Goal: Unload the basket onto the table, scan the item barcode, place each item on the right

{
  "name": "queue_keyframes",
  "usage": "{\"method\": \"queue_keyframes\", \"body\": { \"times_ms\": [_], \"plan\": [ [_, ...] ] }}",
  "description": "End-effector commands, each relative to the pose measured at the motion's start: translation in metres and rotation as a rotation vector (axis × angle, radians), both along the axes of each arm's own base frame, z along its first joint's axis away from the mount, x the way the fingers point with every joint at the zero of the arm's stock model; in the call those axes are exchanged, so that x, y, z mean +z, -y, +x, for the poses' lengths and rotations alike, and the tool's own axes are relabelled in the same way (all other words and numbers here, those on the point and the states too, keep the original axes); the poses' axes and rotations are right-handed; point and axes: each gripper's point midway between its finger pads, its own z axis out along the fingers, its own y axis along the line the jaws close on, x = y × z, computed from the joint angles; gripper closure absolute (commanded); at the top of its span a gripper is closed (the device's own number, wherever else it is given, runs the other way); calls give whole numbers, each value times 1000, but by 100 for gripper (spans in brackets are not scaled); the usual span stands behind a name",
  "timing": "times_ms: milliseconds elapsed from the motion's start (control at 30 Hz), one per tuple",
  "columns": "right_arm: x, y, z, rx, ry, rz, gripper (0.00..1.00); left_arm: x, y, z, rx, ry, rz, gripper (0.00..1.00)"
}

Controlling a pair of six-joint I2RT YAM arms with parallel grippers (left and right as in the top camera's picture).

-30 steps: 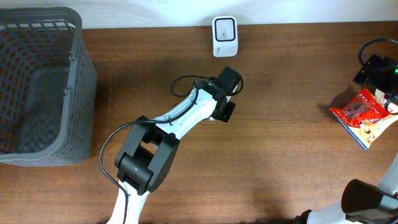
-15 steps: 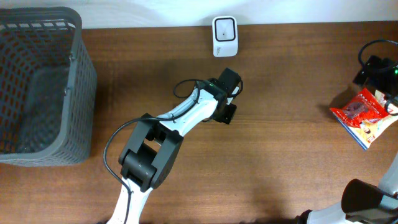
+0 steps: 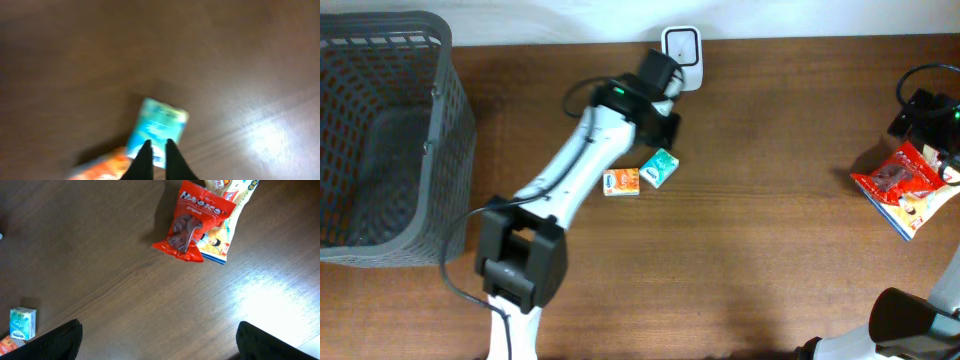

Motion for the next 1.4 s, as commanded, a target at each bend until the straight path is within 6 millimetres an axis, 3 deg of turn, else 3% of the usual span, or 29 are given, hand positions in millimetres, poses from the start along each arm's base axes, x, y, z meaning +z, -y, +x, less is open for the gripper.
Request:
{"method": "queue_keyframes", "body": {
  "times_ms": [0,33,133,233,333,467,567,900,1200,1300,1333,1367],
  "plan": [
    [-3,1,0,-1,-16,-9,2,-14,-33,13,68,-36,0,80],
    [-3,1,0,-1,-16,-8,2,-19,-36,14,75,-47,5,69],
    [-3,-1,1,4,-13,2,2,-47,-43,15,89,-98,30,55],
    [-3,-2,1,5,-12,5,2,-65,-37,15,76,-131,10,53],
    [-4,-2,0,5,-15,6,2,-79,-18,9,32,-193,-80,57],
    [-4,-2,-1,5,-19,8,2,-103,-9,0,9,-268,-116,63],
    [-4,-2,-1,5,-19,7,2,-105,2,-5,-23,-302,-179,65],
    [-4,-2,-1,5,-19,8,2,-112,1,-11,-27,-323,-163,66],
    [-4,-3,-2,5,-22,9,2,-114,-4,-11,-22,-319,-134,83],
    [-4,-3,-2,5,-23,9,2,-115,-5,-11,-29,-318,-125,92],
    [-4,-3,-2,5,-23,9,2,-115,-6,-12,-28,-320,-123,100],
    [-4,-3,-2,5,-23,9,2,-115,-6,-12,-28,-322,-123,100]
  ]
}}
